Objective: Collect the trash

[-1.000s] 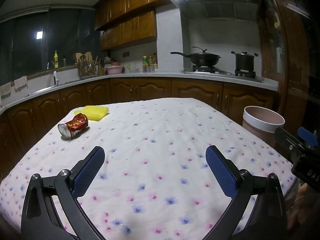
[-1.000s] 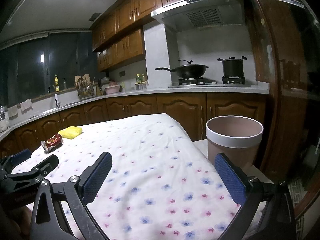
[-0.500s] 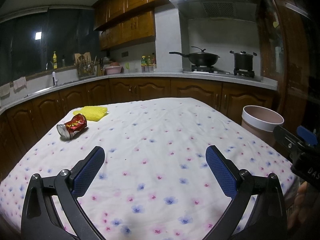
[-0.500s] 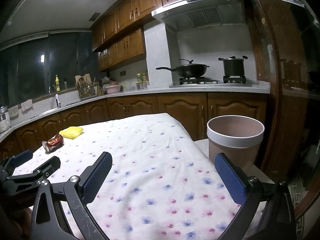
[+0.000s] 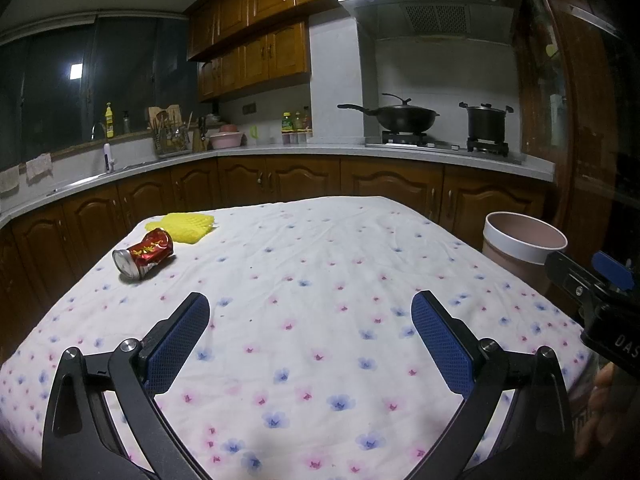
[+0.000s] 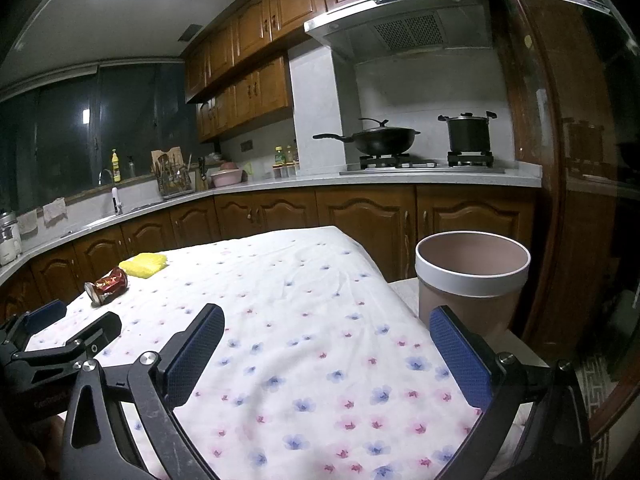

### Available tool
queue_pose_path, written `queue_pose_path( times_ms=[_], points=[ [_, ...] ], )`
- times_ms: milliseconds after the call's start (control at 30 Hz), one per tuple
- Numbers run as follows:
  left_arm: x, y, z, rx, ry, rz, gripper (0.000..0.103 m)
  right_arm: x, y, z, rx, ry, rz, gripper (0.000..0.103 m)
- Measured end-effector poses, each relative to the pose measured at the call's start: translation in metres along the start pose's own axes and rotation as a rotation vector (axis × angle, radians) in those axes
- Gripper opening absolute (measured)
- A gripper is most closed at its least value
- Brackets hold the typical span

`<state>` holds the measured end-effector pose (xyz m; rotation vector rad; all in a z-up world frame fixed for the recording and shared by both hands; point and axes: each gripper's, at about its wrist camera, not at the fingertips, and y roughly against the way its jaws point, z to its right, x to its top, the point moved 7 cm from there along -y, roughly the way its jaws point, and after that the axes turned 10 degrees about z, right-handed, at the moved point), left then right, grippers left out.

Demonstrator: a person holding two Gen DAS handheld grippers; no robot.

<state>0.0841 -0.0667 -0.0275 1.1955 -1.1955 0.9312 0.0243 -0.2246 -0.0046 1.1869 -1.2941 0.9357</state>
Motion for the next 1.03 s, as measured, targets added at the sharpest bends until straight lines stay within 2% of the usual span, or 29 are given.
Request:
queue_pose_path(
  times_ms=[1033],
  points=[
    [0.006, -0.005, 0.001, -0.003, 0.017, -0.011, 0.103, -0.0017, -0.0002, -0.0034, 0.005, 0.001, -0.011, 0.103]
  ],
)
